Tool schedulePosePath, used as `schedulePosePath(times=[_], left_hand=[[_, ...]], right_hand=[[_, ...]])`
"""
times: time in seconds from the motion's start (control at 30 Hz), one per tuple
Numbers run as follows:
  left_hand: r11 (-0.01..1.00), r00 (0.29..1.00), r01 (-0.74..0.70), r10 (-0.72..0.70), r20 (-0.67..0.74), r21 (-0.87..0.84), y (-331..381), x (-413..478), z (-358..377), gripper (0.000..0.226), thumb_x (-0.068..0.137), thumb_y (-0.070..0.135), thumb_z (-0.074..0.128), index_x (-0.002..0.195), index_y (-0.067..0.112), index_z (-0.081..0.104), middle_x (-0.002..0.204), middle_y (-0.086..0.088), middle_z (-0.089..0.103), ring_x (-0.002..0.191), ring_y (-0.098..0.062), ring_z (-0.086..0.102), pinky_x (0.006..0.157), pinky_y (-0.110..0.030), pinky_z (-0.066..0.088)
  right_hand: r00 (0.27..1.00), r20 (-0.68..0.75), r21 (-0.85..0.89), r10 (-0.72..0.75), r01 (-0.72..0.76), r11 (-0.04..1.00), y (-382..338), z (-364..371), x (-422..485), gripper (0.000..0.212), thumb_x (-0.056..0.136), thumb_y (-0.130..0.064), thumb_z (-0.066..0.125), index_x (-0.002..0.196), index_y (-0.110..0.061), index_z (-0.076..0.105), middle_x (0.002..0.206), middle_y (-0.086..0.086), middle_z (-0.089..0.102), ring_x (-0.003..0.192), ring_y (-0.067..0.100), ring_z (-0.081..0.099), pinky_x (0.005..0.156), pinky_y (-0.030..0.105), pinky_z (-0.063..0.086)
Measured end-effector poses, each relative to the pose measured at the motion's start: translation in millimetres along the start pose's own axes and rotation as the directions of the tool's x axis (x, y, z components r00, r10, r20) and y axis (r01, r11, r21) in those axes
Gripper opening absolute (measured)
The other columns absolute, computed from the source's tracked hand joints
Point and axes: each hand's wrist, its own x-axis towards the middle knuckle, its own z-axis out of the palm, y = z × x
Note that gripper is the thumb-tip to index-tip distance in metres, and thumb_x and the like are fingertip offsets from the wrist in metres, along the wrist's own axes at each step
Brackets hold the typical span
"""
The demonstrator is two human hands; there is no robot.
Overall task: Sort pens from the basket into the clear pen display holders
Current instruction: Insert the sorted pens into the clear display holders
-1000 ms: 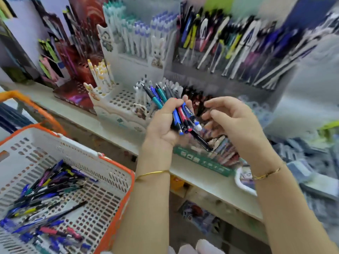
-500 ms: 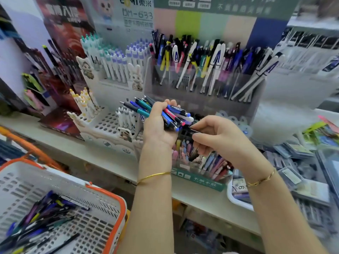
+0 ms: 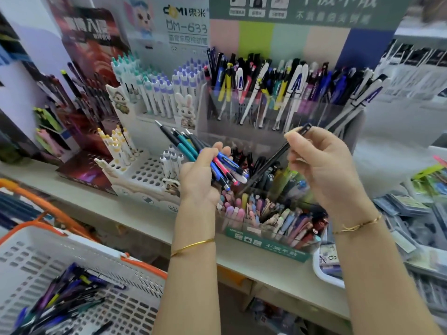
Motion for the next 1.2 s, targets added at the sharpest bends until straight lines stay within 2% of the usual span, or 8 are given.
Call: schedulePosePath(times=[0.2, 0.37, 0.53, 0.6, 0.8, 0.93, 1.07, 1.2], left_hand=[[0.976, 0.993, 0.005, -0.030, 0.113, 0.219, 3.2, -5.7, 2.4, 0.015, 0.093, -0.003, 0.051, 0.082, -0.001, 0.061, 0.068, -0.001, 0.072, 0.063, -0.012, 0.071, 0.057, -0.026, 0.058], [0.972, 0.983, 0.089, -0.121, 0.139, 0.218, 9.3, -0.4, 0.7, 0.013, 0.093, 0.001, 0.052, 0.091, -0.003, 0.064, 0.078, -0.010, 0.070, 0.066, -0.019, 0.069, 0.067, -0.036, 0.060], [0.959, 0.969, 0.118, -0.168, 0.183, 0.258, 13.5, 6.6, -4.0, 0.017, 0.092, 0.004, 0.053, 0.097, -0.005, 0.066, 0.084, -0.014, 0.069, 0.074, -0.024, 0.068, 0.066, -0.037, 0.059], [0.956, 0.967, 0.109, -0.166, 0.196, 0.271, 13.5, 7.7, -4.3, 0.013, 0.090, 0.004, 0.056, 0.093, -0.004, 0.065, 0.085, -0.016, 0.066, 0.080, -0.028, 0.064, 0.081, -0.046, 0.056], [0.963, 0.958, 0.149, -0.197, 0.207, 0.225, 11.6, 7.3, -0.5, 0.013, 0.092, 0.005, 0.054, 0.080, 0.004, 0.058, 0.069, -0.010, 0.059, 0.062, -0.018, 0.060, 0.063, -0.031, 0.054], [0.956, 0.930, 0.196, -0.251, 0.269, 0.216, 13.9, 9.0, -2.0, 0.007, 0.088, 0.005, 0.056, 0.087, 0.000, 0.061, 0.067, -0.007, 0.065, 0.057, -0.013, 0.063, 0.056, -0.024, 0.056], [0.945, 0.917, 0.219, -0.284, 0.281, 0.242, 12.5, 11.7, -8.0, 0.007, 0.085, 0.002, 0.061, 0.090, 0.002, 0.056, 0.063, -0.004, 0.055, 0.052, -0.010, 0.058, 0.053, -0.024, 0.053], [0.951, 0.906, 0.135, -0.232, 0.354, 0.279, 15.3, 6.7, -10.9, 0.011, 0.084, 0.003, 0.058, 0.093, 0.003, 0.054, 0.063, -0.003, 0.053, 0.050, -0.009, 0.056, 0.049, -0.022, 0.050]], right_hand=[[0.952, 0.277, -0.279, -0.131, 0.210, 0.937, 7.3, 23.9, 7.2, 0.016, 0.097, -0.003, 0.045, 0.095, -0.016, 0.053, 0.068, -0.006, 0.052, 0.062, 0.013, 0.052, 0.067, 0.027, 0.047], [0.833, 0.538, -0.390, -0.131, 0.383, 0.837, 15.5, 24.4, 10.3, 0.049, 0.077, 0.010, 0.054, 0.097, -0.033, 0.066, 0.102, -0.002, 0.052, 0.099, 0.012, 0.058, 0.083, 0.022, 0.046], [0.738, 0.630, -0.466, -0.241, 0.608, 0.643, 19.5, 29.4, 20.7, 0.034, 0.075, -0.005, 0.062, 0.106, -0.013, 0.072, 0.105, -0.001, 0.047, 0.106, 0.009, 0.050, 0.093, 0.010, 0.039], [0.721, 0.632, -0.468, -0.286, 0.649, 0.600, 19.7, 30.7, 25.1, 0.027, 0.075, -0.007, 0.065, 0.101, -0.012, 0.072, 0.106, -0.002, 0.047, 0.104, 0.010, 0.050, 0.092, 0.011, 0.040], [0.714, 0.614, -0.388, -0.337, 0.644, 0.659, 18.0, 33.3, 32.0, 0.032, 0.076, 0.008, 0.069, 0.094, -0.018, 0.063, 0.112, 0.002, 0.059, 0.107, 0.014, 0.058, 0.093, 0.035, 0.051], [0.818, 0.432, -0.240, -0.380, 0.510, 0.826, 12.1, 40.3, 31.8, 0.026, 0.088, 0.003, 0.061, 0.095, -0.021, 0.054, 0.100, 0.007, 0.066, 0.086, 0.016, 0.068, 0.080, 0.030, 0.055], [0.864, 0.222, -0.308, -0.452, 0.502, 0.808, 1.9, 50.5, 38.6, 0.002, 0.096, -0.006, 0.051, 0.097, -0.007, 0.053, 0.081, -0.003, 0.060, 0.075, 0.000, 0.057, 0.073, 0.013, 0.043], [0.951, 0.183, -0.308, -0.250, 0.297, 0.904, 0.6, 58.2, 40.1, 0.007, 0.100, -0.012, 0.043, 0.094, -0.010, 0.045, 0.068, 0.000, 0.047, 0.058, 0.016, 0.050, 0.060, 0.032, 0.047]])
